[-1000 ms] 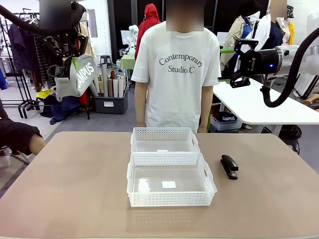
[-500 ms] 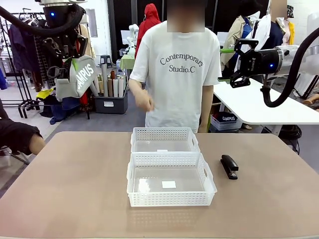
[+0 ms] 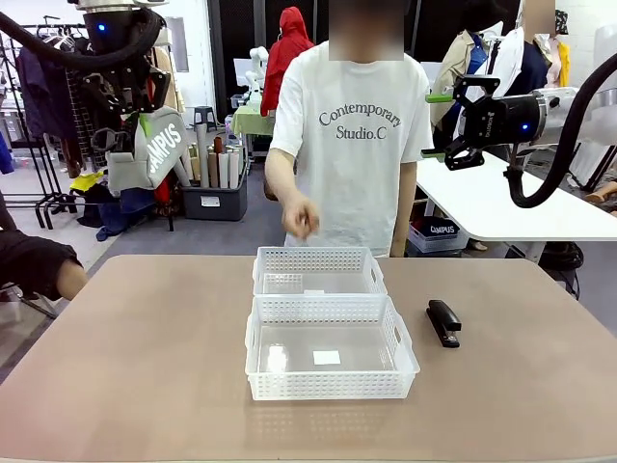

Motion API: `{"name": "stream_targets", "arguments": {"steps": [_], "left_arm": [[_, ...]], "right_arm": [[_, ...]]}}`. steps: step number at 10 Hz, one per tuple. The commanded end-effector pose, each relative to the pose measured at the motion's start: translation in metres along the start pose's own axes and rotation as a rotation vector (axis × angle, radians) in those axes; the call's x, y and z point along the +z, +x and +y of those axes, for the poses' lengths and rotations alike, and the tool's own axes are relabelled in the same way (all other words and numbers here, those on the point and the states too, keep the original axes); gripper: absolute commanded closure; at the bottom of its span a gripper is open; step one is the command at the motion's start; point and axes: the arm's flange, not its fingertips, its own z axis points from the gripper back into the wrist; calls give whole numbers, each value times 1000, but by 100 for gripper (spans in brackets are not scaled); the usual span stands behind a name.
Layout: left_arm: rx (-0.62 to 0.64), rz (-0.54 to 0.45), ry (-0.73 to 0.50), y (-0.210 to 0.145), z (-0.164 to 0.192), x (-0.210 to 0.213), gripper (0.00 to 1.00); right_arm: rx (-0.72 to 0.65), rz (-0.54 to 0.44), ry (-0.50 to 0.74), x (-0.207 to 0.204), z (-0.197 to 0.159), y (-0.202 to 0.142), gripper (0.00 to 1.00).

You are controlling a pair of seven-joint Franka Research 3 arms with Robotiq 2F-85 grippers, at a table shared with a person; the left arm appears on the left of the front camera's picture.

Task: Distribute items into two baskets.
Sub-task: Move the picked Pencil pouch towards the Organizing basket indicated by the person, stopping as directed.

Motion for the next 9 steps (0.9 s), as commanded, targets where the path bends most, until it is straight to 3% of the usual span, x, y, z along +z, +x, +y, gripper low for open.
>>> {"name": "stream_targets", "arguments": {"steps": [1,9], "left_arm": [[4,-1,-9,-4,2,1,100],[4,-1,-9,-4,2,1,100]], "right_arm": [[2,0,2,0,2,0,0],[2,0,2,0,2,0,0]]}}
